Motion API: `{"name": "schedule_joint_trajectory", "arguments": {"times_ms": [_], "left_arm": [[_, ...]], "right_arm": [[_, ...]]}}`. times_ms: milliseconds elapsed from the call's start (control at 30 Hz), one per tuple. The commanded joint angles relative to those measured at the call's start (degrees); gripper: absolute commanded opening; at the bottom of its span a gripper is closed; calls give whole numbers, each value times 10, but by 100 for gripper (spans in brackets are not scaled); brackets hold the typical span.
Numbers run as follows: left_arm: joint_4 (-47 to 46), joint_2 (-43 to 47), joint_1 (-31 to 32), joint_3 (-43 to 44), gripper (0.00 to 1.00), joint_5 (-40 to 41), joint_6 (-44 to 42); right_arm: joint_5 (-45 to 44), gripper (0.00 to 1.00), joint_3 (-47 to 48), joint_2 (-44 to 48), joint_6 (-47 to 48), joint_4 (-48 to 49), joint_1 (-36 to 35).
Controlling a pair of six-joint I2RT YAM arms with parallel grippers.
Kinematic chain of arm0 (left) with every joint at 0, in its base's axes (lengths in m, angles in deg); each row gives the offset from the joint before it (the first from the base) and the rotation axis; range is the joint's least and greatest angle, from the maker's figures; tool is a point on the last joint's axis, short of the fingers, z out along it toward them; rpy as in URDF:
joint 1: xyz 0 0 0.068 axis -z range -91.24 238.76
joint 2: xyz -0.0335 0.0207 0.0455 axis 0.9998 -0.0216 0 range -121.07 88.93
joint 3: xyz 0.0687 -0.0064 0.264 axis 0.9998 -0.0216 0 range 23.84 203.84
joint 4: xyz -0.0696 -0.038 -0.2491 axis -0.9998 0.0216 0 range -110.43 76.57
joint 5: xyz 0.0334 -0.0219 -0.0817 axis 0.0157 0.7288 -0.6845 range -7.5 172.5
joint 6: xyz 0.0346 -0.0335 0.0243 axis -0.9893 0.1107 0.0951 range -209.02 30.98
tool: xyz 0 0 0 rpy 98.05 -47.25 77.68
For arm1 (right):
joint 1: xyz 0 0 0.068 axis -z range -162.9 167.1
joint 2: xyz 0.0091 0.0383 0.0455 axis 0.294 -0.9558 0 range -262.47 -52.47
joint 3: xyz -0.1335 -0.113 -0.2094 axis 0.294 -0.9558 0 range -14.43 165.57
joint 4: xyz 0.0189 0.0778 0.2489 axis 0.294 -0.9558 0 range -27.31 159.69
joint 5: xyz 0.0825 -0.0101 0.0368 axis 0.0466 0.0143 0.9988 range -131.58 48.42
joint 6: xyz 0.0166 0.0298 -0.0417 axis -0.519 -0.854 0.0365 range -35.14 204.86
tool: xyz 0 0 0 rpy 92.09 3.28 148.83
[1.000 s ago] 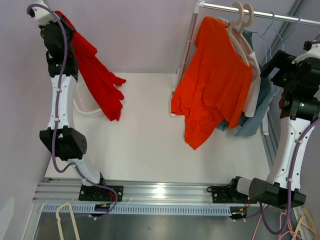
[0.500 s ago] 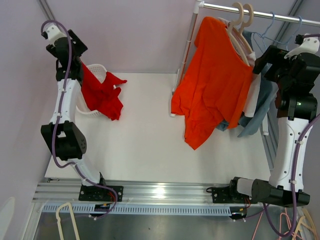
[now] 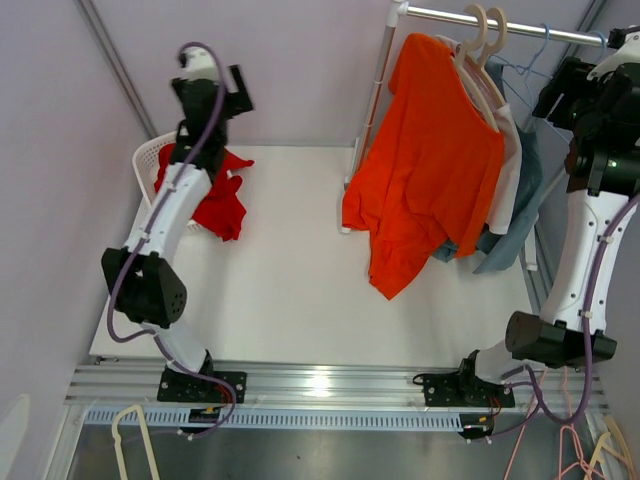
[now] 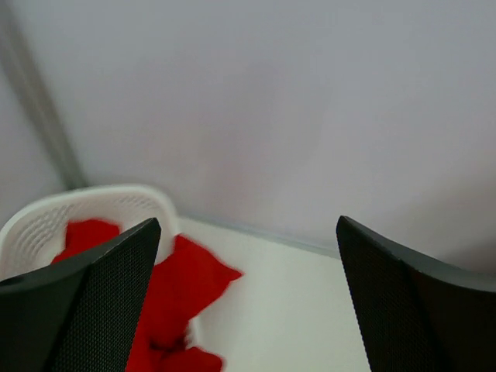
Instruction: Remove the t-shirt from the hanger
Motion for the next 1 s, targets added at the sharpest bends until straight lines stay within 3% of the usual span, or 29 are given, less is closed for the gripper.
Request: {"name": "schedule_joint_trajectory", "arguments": {"times_ms": [0, 133, 200, 400, 633, 700, 767, 833, 967], "left_arm": [[-120, 68, 126, 13, 100, 18, -163], [-105, 92, 192, 15, 99, 10, -144], [-93, 112, 208, 2, 99, -19, -97], [-98, 146, 252, -49, 99, -28, -75], [-113, 191, 285, -90, 100, -12, -87], [-110, 194, 288, -89, 99, -12, -89], [-107, 199, 288, -91, 99, -10, -92], [-106, 205, 288, -95, 100, -7, -95], [-111, 211, 288, -104, 100, -8, -98]], "right_arm": [[38, 69, 38, -45, 5, -33, 5], [71, 65, 102, -91, 9, -68, 5], [86, 64, 110, -103, 11, -75, 5], [92, 61, 110, -111, 15, -71, 5], [106, 28, 105, -138, 13, -75, 5], [109, 29, 106, -142, 12, -74, 5], [110, 39, 106, -146, 13, -73, 5], [111, 43, 106, -148, 14, -71, 5], [109, 38, 105, -150, 14, -62, 3]]}}
